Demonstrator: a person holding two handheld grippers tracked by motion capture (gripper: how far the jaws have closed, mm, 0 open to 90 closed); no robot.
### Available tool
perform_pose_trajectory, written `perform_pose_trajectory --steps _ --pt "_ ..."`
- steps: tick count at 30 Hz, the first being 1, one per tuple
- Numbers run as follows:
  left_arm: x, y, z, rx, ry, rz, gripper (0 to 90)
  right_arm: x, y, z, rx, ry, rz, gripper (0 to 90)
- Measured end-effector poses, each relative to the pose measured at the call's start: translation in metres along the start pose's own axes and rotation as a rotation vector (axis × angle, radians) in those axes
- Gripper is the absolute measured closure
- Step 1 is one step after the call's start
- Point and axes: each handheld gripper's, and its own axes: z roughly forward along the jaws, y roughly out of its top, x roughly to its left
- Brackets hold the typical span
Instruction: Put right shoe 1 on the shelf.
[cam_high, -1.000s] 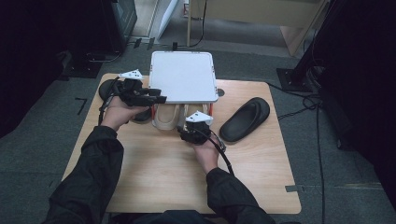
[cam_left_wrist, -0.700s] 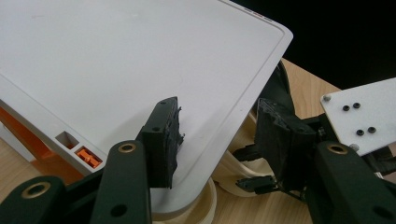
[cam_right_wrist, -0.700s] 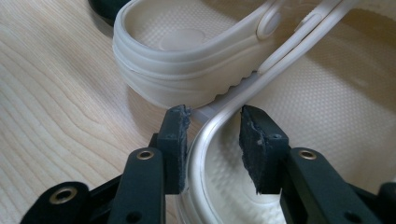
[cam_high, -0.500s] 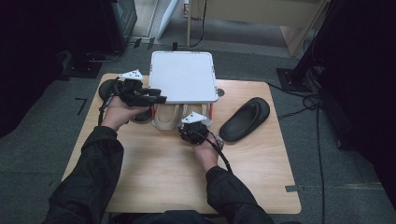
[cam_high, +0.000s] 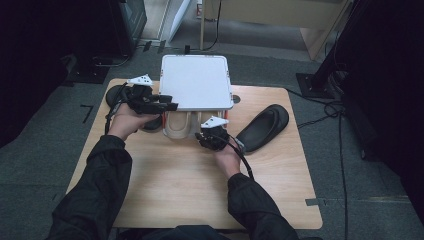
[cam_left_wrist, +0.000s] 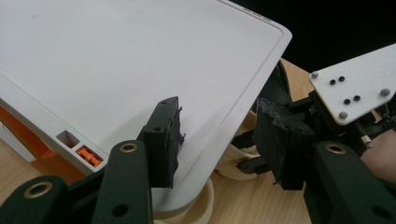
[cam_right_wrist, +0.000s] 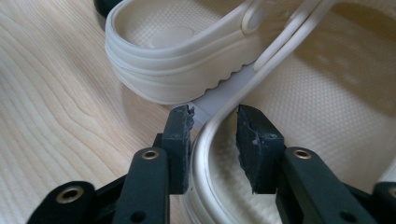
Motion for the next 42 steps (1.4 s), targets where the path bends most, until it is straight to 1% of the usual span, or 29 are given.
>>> perform_pose_trajectory --steps 1,2,3,6,7,8,9,10,11,13,15,16,17,20,22,23,26,28,29,32,33,38,42 --pt "0.0 0.0 0.0 0.0 -0.001 0.0 51.0 0.0 0.0 -0.002 0.003 0.011 0.005 60.0" --pt "0.0 0.0 0.0 -0.001 -0.002 -0.001 51.0 0.001 -0.001 -0.003 0.002 0.015 0.009 58.9" --pt "0.0 0.0 0.0 0.001 -0.001 0.001 51.0 0.002 -0.001 -0.005 -0.001 0.025 0.02 58.2" --pt "0.0 0.0 -0.001 0.002 0.0 0.001 51.0 0.007 -0.003 -0.018 -0.028 0.036 0.012 58.4" --pt "0.0 0.0 -0.001 0.003 0.0 0.001 51.0 0.008 -0.004 -0.023 -0.033 0.044 0.008 61.1" --pt "0.0 0.0 0.0 0.002 0.001 0.0 51.0 0.01 -0.005 -0.028 -0.036 0.053 0.002 61.5" --pt "0.0 0.0 0.0 0.002 0.003 -0.001 51.0 0.012 -0.006 -0.033 -0.042 0.047 -0.007 63.7" --pt "-0.001 0.0 0.0 0.003 0.003 -0.001 51.0 0.013 -0.008 -0.038 -0.047 0.057 -0.019 70.8" --pt "-0.001 0.0 0.0 0.003 0.003 0.0 51.0 0.013 -0.01 -0.044 -0.046 0.068 -0.02 71.1" --pt "-0.001 0.0 0.0 0.003 0.004 -0.001 51.0 0.014 -0.015 -0.052 -0.04 0.08 -0.034 75.8" --pt "-0.001 0.0 0.0 0.003 0.004 -0.002 51.1 0.013 -0.023 -0.055 -0.013 0.103 -0.027 78.2" --pt "-0.001 0.0 0.0 0.004 0.005 -0.001 51.0 0.012 -0.028 -0.055 0.005 0.109 -0.026 78.9" --pt "-0.001 0.0 0.0 0.004 0.006 -0.001 51.1 0.01 -0.033 -0.054 0.018 0.102 -0.024 79.7" --pt "-0.001 0.0 0.0 0.006 0.008 0.0 51.2 0.003 -0.04 -0.047 0.041 0.083 0.007 79.7" --pt "-0.001 0.0 0.0 0.006 0.008 0.001 51.3 -0.001 -0.039 -0.042 0.035 0.064 0.019 80.4" --pt "-0.001 0.0 0.0 0.005 0.007 0.0 51.3 -0.003 -0.038 -0.041 0.034 0.068 0.021 80.1" --pt "-0.001 0.0 0.0 0.004 0.005 0.001 51.5 -0.004 -0.033 -0.037 0.019 0.039 0.006 79.0" --pt "-0.001 0.0 0.0 0.004 0.005 0.002 51.5 -0.006 -0.03 -0.034 0.014 0.033 0.019 78.9" --pt "-0.001 0.0 0.0 0.004 0.005 0.002 51.5 -0.006 -0.029 -0.033 0.013 0.032 0.016 78.8" --pt "-0.001 0.0 0.0 0.004 0.005 0.002 51.5 -0.006 -0.027 -0.028 0.01 0.03 0.017 78.4" --pt "-0.001 0.0 0.0 0.004 0.005 0.002 51.5 -0.007 -0.027 -0.027 0.007 0.029 0.011 78.0" --pt "0.0 0.0 -0.001 0.002 0.0 -0.008 51.5 -0.014 -0.025 -0.02 -0.012 0.042 0.046 76.0" --pt "0.001 0.001 -0.003 0.006 -0.002 -0.018 50.9 -0.015 -0.026 -0.021 -0.014 0.07 0.077 73.4"
